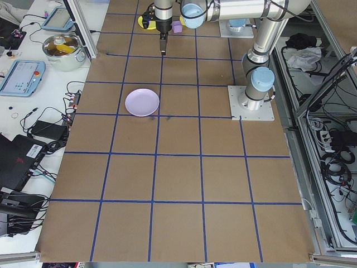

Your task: Sort blocks by color into plates

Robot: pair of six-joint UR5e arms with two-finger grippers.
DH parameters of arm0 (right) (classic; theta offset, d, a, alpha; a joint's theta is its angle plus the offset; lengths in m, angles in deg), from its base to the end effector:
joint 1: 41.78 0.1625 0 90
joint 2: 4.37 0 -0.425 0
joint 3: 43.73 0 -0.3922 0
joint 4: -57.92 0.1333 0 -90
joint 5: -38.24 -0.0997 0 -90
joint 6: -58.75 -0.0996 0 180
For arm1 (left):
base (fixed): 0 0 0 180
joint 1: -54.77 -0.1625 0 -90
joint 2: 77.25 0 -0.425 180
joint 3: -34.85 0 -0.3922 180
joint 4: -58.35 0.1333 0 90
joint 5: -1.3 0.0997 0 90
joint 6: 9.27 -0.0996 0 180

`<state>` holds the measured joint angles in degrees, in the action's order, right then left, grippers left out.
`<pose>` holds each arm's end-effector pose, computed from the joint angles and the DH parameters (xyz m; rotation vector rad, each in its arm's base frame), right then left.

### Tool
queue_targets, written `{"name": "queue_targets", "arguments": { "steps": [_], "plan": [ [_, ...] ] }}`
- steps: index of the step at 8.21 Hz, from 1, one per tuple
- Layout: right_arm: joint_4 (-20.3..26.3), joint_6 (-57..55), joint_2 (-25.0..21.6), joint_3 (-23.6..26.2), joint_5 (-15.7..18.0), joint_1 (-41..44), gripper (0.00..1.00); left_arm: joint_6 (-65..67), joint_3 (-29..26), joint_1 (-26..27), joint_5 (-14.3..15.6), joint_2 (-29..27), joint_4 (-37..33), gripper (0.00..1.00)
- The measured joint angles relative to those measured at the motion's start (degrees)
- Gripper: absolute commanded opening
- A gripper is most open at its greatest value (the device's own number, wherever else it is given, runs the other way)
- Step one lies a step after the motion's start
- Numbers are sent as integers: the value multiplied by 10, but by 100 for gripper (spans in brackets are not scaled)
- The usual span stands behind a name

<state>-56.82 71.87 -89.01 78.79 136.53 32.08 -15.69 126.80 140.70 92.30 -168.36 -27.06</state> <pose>-0.0036 -0.4403 0.2262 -0.0546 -3.0343 -0.3937 -0.0956 -0.5103 0.4696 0.0636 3.1209 -0.0390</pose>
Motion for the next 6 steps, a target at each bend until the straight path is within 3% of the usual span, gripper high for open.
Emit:
{"name": "queue_targets", "arguments": {
  "steps": [4,5,6],
  "plan": [
    [-16,35,15,2,7,-17,86,-1,1,0,-2,2,4,100],
    [-17,38,16,2,7,-18,81,0,1,0,-2,2,4,100],
    [-19,39,21,2,4,-18,62,0,1,0,-2,2,4,100]
  ]
}}
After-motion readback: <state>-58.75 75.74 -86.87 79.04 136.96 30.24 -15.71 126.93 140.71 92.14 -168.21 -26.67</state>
